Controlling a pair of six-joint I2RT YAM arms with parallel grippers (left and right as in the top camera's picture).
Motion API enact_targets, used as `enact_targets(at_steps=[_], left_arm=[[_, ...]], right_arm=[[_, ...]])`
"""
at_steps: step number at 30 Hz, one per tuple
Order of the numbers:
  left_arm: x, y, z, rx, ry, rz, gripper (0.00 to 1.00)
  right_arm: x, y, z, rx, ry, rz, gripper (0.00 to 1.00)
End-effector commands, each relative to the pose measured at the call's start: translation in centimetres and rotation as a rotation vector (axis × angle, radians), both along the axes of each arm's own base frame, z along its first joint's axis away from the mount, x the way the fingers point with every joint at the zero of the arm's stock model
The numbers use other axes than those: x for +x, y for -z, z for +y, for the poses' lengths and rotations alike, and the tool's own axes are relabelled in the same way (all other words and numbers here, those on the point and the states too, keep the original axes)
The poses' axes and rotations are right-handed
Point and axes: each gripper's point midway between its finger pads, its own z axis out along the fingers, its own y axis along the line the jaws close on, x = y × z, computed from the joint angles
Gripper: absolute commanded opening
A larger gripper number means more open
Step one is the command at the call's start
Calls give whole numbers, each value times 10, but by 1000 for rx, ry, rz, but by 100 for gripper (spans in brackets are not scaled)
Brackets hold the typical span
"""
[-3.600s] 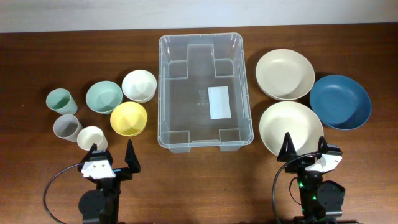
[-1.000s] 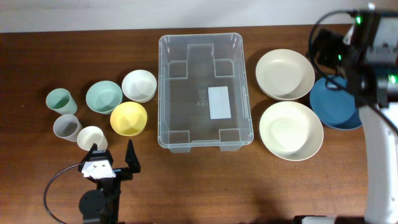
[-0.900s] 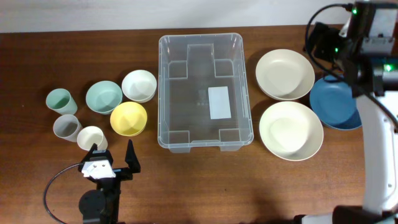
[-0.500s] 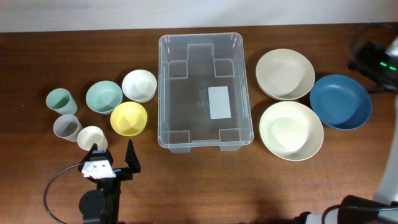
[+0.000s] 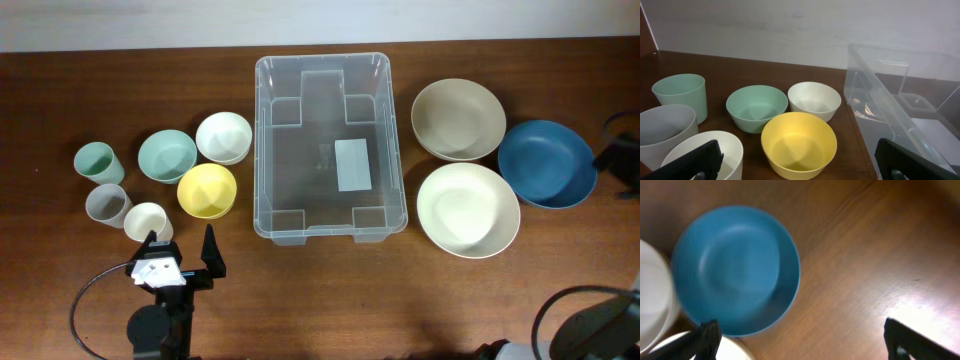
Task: Pack container
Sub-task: 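Move the right gripper over the dark blue bowl at the right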
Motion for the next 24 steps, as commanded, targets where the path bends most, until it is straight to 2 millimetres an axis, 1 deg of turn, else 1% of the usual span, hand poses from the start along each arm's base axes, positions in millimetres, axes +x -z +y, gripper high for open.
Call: enact_targets(at_steps=[1,4,8,10,12,13,16,17,20,22,24], left_arm=[[0,1,-3,15,16,-1,100],[0,1,-3,15,16,-1,100],[0,1,-3,15,16,-1,100],[0,1,-3,15,16,-1,100],[0,1,-3,15,16,-1,100],[0,1,-3,15,16,-1,100],[0,1,-3,15,16,-1,100],[0,1,-3,15,16,-1,100],[0,1,-3,15,16,-1,100],[0,1,-3,15,16,-1,100],[0,1,-3,15,16,-1,100]], right_arm=[[2,42,3,51,-28,-13,99],[15,69,5,113,-58,-80,99],[13,110,2,179,-46,-38,99],[17,130,2,218,-51,-33,99],[26,137,5,257,-71,-70,100],[32,138,8,280,-87,-94,98],[40,138,13,313,-105,-135,85],[41,138,13,312,-108,-138,78],[39,138,14,316,-104,-133,58],[36,140,16,328,-101,-121,54],[30,143,20,345,-91,-89,54]])
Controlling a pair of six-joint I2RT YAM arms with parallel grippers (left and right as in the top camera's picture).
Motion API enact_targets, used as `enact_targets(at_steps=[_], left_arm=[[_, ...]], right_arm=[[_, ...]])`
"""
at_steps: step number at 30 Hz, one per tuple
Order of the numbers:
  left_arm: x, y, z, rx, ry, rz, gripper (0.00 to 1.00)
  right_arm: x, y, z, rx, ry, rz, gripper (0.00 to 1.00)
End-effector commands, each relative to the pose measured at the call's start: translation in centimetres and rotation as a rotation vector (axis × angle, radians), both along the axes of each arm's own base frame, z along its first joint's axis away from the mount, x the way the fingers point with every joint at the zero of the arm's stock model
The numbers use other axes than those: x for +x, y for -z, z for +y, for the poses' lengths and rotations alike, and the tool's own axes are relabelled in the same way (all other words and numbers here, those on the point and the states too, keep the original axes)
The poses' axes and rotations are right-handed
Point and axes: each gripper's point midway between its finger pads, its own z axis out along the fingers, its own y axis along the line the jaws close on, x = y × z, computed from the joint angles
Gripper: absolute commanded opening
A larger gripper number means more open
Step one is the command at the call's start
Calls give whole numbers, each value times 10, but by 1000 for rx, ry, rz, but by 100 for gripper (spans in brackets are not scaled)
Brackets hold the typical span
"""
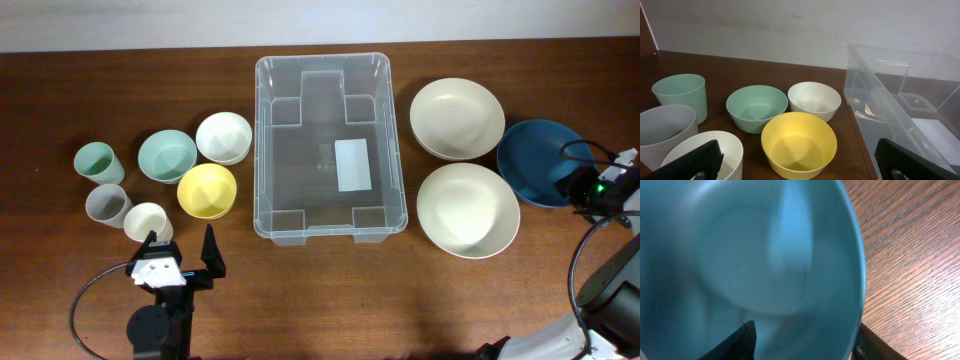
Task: Pack container
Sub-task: 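Move the right gripper over the dark blue bowl at the right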
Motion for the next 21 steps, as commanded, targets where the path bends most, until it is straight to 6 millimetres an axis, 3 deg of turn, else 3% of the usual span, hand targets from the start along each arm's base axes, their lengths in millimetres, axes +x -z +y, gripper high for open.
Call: enact_targets(at_steps=[1,8,15,21], left_arm=[[0,1,-3,15,16,-1,100],[0,1,-3,15,16,-1,100],[0,1,-3,15,16,-1,100],[0,1,-3,15,16,-1,100]], right_arm=[[-8,3,6,35,5,26,55],[-28,12,-11,-59,56,143,55],[-22,12,-20,-97,64,120,55],[-19,30,-21,-79,60,132,52]])
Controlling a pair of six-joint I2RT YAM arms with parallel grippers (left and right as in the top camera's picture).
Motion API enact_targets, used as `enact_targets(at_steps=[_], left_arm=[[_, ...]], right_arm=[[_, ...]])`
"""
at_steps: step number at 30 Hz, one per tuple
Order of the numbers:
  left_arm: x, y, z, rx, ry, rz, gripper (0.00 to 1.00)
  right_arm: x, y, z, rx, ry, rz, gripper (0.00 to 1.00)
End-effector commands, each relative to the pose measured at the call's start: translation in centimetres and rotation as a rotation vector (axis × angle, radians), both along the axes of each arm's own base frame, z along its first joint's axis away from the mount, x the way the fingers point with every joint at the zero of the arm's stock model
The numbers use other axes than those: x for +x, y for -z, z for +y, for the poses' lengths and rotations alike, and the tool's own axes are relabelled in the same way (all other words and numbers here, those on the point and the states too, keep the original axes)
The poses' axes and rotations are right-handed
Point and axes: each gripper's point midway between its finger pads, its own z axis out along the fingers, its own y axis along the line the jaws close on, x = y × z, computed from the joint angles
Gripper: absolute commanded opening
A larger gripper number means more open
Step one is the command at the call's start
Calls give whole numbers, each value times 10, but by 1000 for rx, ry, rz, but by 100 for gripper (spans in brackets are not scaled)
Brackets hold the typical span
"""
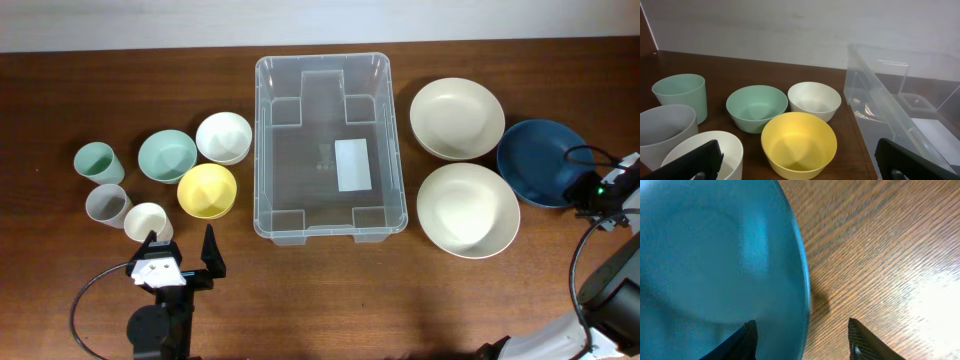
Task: Pack container
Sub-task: 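Move the right gripper over the dark blue bowl at the right, then grasp the rim of the dark blue bowl with the right gripper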
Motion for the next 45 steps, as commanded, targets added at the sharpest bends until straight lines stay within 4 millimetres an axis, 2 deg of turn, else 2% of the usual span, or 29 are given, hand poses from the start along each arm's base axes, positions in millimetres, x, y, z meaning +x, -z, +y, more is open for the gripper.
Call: enact_targets(at_steps=[1,3,10,14,17,19,21,25,28,32,35,38,39,41,42,45], left_arm=[[0,1,-3,15,16,-1,100],[0,1,-3,15,16,-1,100],[0,1,-3,15,16,-1,100],[0,1,-3,15,16,-1,100],[0,1,-3,15,16,-1,100],[0,1,-3,15,16,-1,100],[0,1,-3,15,16,-1,100],[0,1,-3,15,16,-1,100],[0,1,-3,15,16,-1,100],[0,1,-3,15,16,-1,100],[0,1,-3,15,16,-1,100],[0,1,-3,15,16,-1,100],[0,1,-3,15,16,-1,100],[0,1,-3,15,16,-1,100],[0,1,-3,15,16,-1,100],[0,1,-3,15,16,-1,100]], right_arm=[[-6,19,0,20,11,39,51],[-5,20,-1,18,11,37,47],[1,17,-6,-3,10,8,6],[0,14,-5,-1,10,11,4],[4,1,-9,-17,11,-6,4],[8,-16,-15,-48,15,-33,4],[13,-43,-25,-96,25,-71,4],[20,-111,-37,-177,27,-142,4],[27,-164,-34,-228,11,-200,4],[41,-229,-16,-339,-67,-254,4],[34,-249,-18,-441,-27,-198,4],[24,-234,-23,-428,-6,-130,4],[20,-224,-25,-407,-2,-106,8],[17,-206,-27,-366,-3,-74,55],[16,-193,-30,-341,-1,-59,72],[17,-160,-37,-278,0,-37,98]])
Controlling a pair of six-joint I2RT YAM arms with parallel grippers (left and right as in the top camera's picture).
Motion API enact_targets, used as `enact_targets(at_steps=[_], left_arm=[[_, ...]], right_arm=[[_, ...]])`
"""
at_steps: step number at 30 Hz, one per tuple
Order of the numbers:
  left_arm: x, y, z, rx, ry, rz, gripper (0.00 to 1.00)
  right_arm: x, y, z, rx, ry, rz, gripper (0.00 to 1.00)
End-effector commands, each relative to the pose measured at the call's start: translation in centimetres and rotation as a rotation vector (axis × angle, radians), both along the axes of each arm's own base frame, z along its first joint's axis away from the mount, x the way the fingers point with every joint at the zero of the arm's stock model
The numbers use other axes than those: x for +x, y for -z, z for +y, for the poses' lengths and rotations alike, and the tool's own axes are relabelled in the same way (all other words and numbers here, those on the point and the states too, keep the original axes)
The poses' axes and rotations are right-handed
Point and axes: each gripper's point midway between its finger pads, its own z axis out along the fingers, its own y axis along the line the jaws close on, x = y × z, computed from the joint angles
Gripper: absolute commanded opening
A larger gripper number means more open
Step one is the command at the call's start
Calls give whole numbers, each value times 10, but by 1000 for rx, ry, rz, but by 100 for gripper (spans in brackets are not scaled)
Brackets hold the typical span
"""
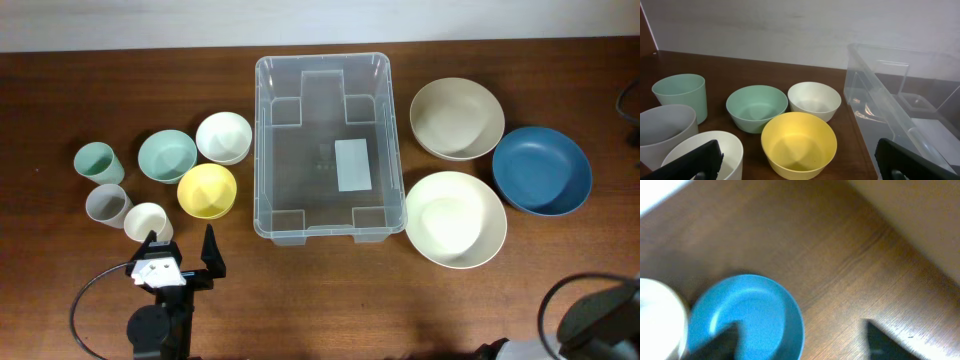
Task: Pack container
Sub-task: 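Grasp the rim of the dark blue bowl with the right gripper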
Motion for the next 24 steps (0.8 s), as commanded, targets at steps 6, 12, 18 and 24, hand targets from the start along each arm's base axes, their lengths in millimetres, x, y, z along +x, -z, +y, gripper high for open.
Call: enact_targets(at_steps=[6,12,18,24], left_arm=[[0,1,-3,15,16,-1,100],[0,1,-3,15,16,-1,100],[0,1,-3,15,16,-1,100],[0,1,-3,15,16,-1,100]], right_arm=[[10,114,-12,205,-126,109,99],[21,176,8,354,-286,135,99],[23,209,26,438,-408,148,98],[20,215,24,408,-446,175,61]])
